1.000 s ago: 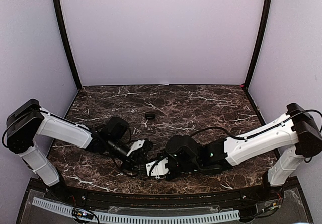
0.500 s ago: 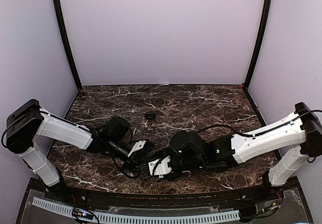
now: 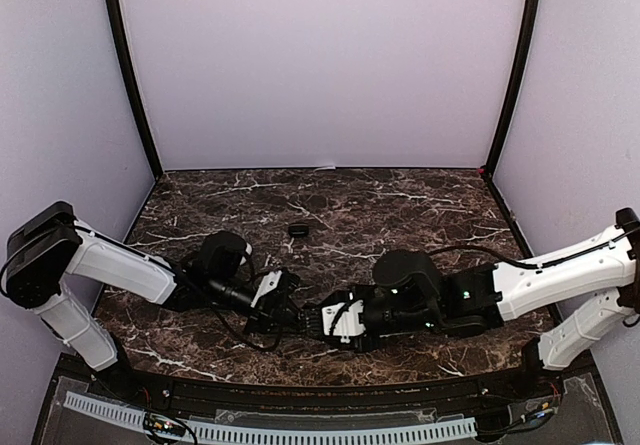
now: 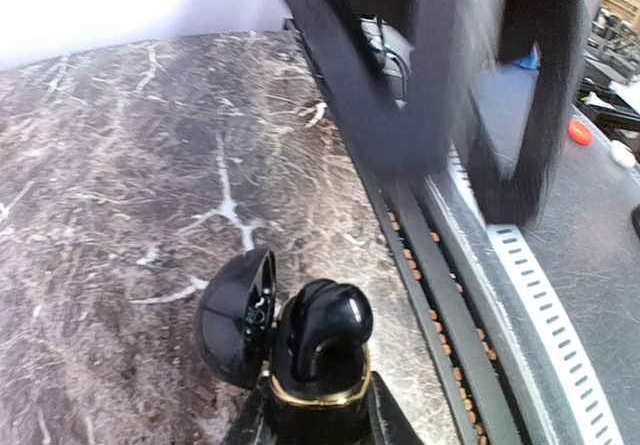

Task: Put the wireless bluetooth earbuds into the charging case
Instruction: Adjust the left earbud in the left side groove of the charging case.

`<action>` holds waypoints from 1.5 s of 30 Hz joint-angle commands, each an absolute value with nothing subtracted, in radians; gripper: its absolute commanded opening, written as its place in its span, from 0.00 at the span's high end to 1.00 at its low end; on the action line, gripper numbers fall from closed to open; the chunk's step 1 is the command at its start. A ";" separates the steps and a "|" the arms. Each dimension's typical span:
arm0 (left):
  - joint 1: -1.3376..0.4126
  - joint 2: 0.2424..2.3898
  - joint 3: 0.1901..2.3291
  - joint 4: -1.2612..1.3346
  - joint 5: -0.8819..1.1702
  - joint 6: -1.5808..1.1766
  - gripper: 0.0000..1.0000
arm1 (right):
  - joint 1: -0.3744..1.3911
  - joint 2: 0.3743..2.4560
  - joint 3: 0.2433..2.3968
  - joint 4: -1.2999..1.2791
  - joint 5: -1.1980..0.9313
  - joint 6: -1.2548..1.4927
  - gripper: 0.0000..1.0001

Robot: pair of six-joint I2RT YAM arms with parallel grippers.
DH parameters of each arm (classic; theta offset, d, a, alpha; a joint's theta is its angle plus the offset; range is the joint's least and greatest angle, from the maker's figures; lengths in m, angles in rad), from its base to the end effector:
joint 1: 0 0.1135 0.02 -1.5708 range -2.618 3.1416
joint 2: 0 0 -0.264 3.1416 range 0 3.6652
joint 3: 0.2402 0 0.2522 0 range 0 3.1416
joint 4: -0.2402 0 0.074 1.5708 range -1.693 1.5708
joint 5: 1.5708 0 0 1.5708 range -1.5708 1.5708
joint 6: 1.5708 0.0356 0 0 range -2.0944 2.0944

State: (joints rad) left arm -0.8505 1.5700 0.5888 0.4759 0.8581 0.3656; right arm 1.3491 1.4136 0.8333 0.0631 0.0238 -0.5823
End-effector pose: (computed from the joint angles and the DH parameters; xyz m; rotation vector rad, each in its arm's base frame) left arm 0.1717 -0.2365 0.1602 1.5989 1.3448 -1.1813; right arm 0.0694 0.3039 0.2359 -1.7337 1.2169 0.4375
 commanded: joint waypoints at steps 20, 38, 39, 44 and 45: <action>-0.844 1.510 0.407 1.066 0.483 0.202 0.93 | 1.238 1.277 0.846 0.083 0.321 0.341 0.85; -0.844 1.723 0.518 1.299 0.265 0.262 0.92 | 1.203 1.509 1.256 -0.315 0.194 0.692 0.90; -0.844 1.728 0.523 1.302 0.253 0.263 0.93 | 1.198 1.523 1.272 -0.331 0.192 0.705 0.90; -0.845 1.745 0.514 1.345 0.253 0.269 0.93 | 1.139 1.574 1.293 -0.351 0.108 0.788 0.87; -0.845 1.746 0.510 1.355 0.259 0.273 0.92 | 1.125 1.580 1.288 -0.339 0.067 0.801 0.87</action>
State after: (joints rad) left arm -0.8463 1.7393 0.5064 1.2705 0.2676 0.2520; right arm 1.1786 1.5494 1.2732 -0.3050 0.1680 0.7097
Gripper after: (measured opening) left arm 0.250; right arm 0.124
